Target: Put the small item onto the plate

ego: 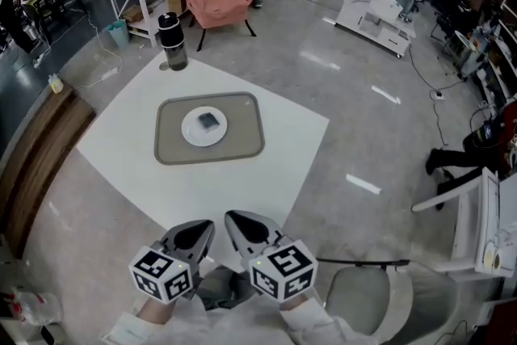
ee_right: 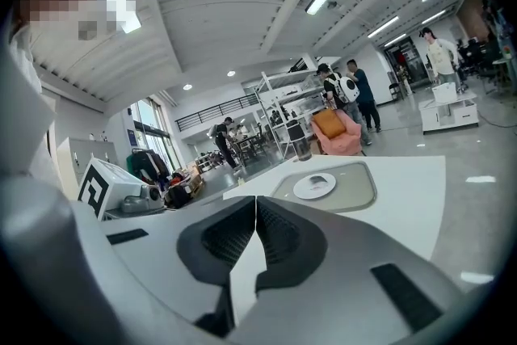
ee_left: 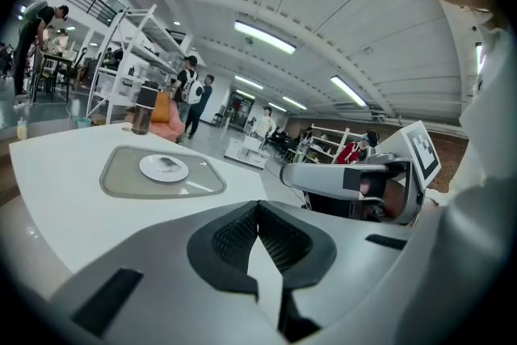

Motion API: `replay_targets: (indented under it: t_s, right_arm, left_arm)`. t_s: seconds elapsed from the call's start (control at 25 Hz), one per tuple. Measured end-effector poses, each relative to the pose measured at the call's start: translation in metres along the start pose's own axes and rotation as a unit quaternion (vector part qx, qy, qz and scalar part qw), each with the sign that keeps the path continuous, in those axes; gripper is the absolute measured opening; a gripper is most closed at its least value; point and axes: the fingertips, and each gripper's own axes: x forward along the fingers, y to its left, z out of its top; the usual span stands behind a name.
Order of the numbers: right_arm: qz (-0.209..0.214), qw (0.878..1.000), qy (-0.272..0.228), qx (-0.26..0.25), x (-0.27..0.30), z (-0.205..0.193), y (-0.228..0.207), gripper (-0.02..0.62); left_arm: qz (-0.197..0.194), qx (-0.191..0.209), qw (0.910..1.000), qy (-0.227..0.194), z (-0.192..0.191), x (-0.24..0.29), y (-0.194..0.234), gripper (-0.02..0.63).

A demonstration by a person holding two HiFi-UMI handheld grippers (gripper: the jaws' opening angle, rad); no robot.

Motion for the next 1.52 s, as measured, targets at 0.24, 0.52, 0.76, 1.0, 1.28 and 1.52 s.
replay_targets:
  t_s: [0.24,0.52,0.76,1.0,1.28,1.52]
  right_arm:
    - [-0.018,1.0,-0.004,-0.013,0.006,0.007,0.003,0.015]
    - [-0.033,0.999,0.003,-0.016,0.014,-0.002,0.005,0.015]
    - [-0.034,0.999,0.005,-0.02,0.02,-0.003,0.013,0.015]
    - [-0.035,0.999,0.008,-0.019,0.021,-0.005,0.012,0.015]
    - [-0.031,0.999,0.019,-0.018,0.016,-0.005,0.018,0.015]
    - [-0.015,0.998,0.053,-0.032,0.014,-0.011,0.017,0.015]
  left_arm:
    - [-0.018,0.007,0.9998,-0.001,0.007,-0.003,0.004,0.009]
    - [-0.032,0.007,0.9995,0.002,0.003,-0.006,0.01,0.009]
    - [-0.036,0.005,0.9993,0.0,0.003,-0.012,0.014,0.009]
    - [-0.046,0.004,0.9989,-0.003,0.005,-0.009,0.014,0.009]
    - [-0.054,0.0,0.9985,-0.001,0.007,-0.015,0.008,0.009]
    - [-0.065,0.003,0.9979,0.003,0.006,-0.013,0.005,0.009]
